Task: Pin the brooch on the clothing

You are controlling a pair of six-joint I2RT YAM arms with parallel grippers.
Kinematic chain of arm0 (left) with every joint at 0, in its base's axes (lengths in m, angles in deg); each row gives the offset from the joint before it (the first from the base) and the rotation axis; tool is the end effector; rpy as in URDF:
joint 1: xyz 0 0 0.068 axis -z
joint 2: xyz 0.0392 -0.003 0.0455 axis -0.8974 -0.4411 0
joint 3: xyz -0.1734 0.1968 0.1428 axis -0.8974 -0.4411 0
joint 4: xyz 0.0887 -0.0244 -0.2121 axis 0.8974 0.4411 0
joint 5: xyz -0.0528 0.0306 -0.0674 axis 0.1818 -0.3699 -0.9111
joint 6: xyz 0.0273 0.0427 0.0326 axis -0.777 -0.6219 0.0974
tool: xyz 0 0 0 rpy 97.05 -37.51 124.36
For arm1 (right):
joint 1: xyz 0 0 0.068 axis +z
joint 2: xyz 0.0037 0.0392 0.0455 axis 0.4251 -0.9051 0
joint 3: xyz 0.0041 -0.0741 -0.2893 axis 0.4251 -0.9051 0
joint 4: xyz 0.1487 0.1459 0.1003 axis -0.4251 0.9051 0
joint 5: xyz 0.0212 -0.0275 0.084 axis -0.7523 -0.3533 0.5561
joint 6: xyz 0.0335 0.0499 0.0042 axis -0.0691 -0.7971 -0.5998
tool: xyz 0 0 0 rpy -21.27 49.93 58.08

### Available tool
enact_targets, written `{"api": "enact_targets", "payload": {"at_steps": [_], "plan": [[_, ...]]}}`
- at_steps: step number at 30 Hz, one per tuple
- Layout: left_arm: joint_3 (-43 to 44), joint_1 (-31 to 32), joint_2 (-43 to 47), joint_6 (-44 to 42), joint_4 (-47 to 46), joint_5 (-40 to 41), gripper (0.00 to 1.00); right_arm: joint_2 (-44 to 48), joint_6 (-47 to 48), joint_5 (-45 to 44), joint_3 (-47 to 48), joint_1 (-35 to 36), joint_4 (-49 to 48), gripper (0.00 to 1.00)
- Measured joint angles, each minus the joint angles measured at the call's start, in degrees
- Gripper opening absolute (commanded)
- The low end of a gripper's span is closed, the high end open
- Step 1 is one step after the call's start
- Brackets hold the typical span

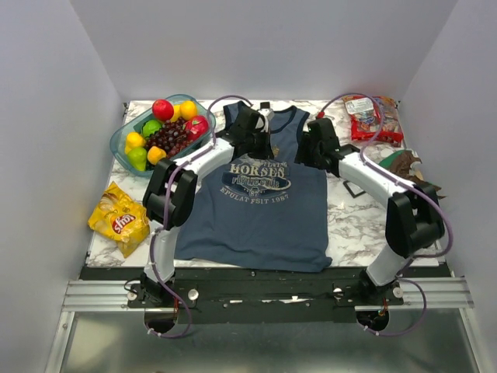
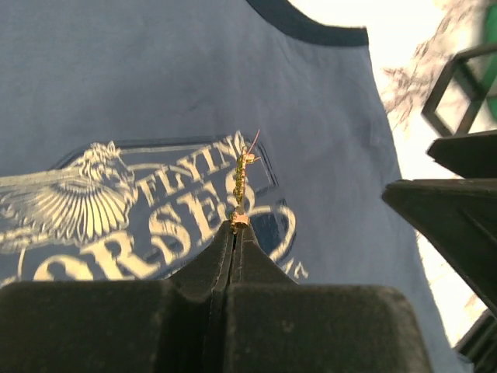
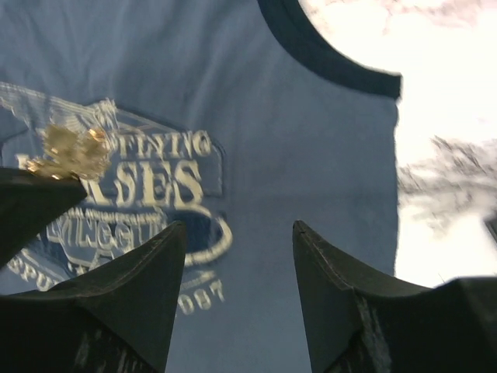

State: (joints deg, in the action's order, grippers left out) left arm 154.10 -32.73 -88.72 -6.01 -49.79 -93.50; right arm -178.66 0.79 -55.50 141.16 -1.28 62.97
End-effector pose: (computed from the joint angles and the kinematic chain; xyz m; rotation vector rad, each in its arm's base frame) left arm 0.3906 -0.2509 0.2611 0.3418 2.3547 -0.8135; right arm 0.3167 0.1304 0.2811 0.1887 2.3256 0.2170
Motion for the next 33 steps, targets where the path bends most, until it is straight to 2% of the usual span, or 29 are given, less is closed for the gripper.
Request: {"api": "enact_targets", "payload": {"at_steps": [2, 10, 23, 31, 33], "plan": [[-0.02, -1.22, -1.44, 1.64, -2.25, -2.12, 0.00, -4.90, -0.26, 0.31, 4.70, 0.00, 0.15, 0.61], [-2.40, -5.14, -3.34, 7.39, -11.85, -5.51, 0.00, -15.10, -1.53, 0.79, 15.30, 0.20, 3.21, 0.58], [-7.80, -7.67, -7.37, 16.81, -25.62, -13.49, 0.00, -29.11, -5.18, -2.47, 32.35, 3.56, 12.39, 0.54], [-9.94, -9.46, -8.57, 20.52, -30.84, -16.59, 0.00, -34.99, -6.78, -4.46, 37.18, 4.02, 17.16, 0.49], [-10.23, -9.55, -9.11, 21.29, -31.89, -17.29, 0.00, -35.74, -7.04, -4.94, 37.94, 4.02, 18.34, 0.44]]}}
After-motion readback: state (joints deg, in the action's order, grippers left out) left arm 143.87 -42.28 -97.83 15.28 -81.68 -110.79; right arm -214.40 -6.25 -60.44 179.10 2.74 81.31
